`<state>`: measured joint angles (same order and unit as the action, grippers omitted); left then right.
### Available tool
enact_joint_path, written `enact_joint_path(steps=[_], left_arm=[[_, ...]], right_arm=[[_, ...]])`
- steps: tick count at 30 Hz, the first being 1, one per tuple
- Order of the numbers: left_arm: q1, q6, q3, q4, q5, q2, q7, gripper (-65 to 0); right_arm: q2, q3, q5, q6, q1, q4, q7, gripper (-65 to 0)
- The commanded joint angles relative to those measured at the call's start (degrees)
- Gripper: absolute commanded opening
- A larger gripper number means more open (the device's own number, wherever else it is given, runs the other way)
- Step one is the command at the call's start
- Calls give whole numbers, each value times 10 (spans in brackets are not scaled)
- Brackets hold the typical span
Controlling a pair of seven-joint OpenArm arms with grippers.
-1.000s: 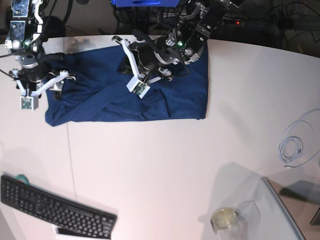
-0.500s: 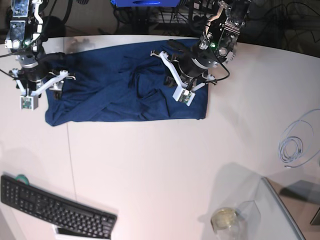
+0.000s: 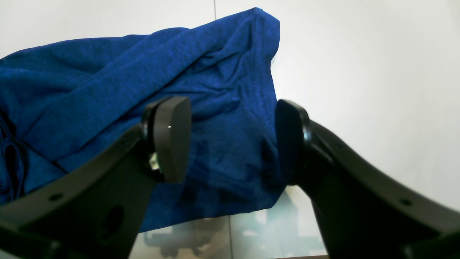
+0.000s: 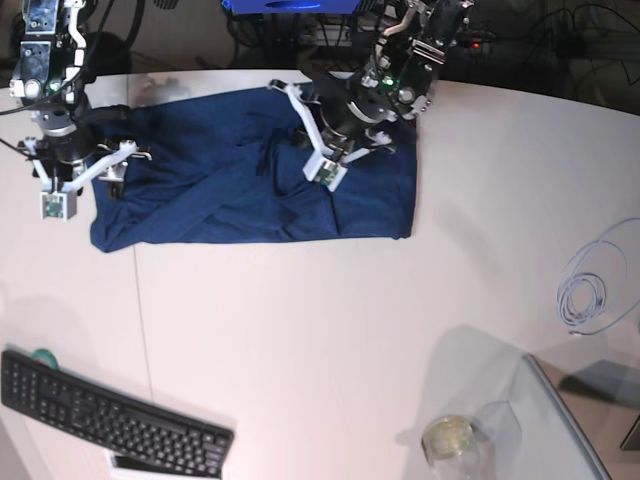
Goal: Layout the t-shirt on the table in an organized manner, then fold the t-shirt properly
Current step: 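Push the folded end further toward the right gripper with the left gripper, then release the right end and press the shirt flat with the right gripper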
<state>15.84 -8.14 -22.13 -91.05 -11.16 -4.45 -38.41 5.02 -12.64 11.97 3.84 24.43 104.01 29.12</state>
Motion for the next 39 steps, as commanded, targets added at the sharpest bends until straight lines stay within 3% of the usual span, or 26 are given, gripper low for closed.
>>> enact_joint_path(steps=[1, 7, 11, 16, 19, 21, 24, 28, 30, 32, 35, 39], left_arm=[[-8, -3, -14, -9, -7, 2, 7, -650], [-19, -3, -76, -8, -7, 4, 7, -650], [-15, -3, -34, -40, -7, -3, 8, -650], [41, -4, 145, -145, -29, -32, 7, -650], [79, -5, 301, -156, -109, -62, 8, -650], [105, -6, 389, -141, -163, -76, 9, -650], [132, -47, 501, -106, -217, -88, 10, -650], [142, -151, 644, -45, -221, -83, 9, -650], [142, -185, 686, -17, -221, -83, 7, -650], [142, -214, 719, 7, -221, -83, 7, -650], [142, -238, 744, 34, -221, -83, 8, -650], [142, -238, 745, 44, -221, -81, 8, -650]], right_arm=[[4, -3, 3, 0, -3, 8, -12, -300], [4, -3, 3, 0, -3, 8, -12, -300], [4, -2, 3, 0, -3, 10, -12, -300], [7, 23, 2, 0, 1, 27, -12, -300], [36, 95, 0, 4, 0, 45, -12, -320], [58, 159, 0, 17, -10, 47, -12, -386], [77, 253, -1, 19, -35, 45, -11, -450], [81, 348, -1, 11, -76, 10, -9, -452], [81, 382, -1, -15, -99, -13, -9, -429], [82, 419, -1, -60, -124, -38, -9, -360], [84, 471, -1, -126, -161, -68, -9, -278], [91, 530, -1, -142, -200, -102, -9, -263]])
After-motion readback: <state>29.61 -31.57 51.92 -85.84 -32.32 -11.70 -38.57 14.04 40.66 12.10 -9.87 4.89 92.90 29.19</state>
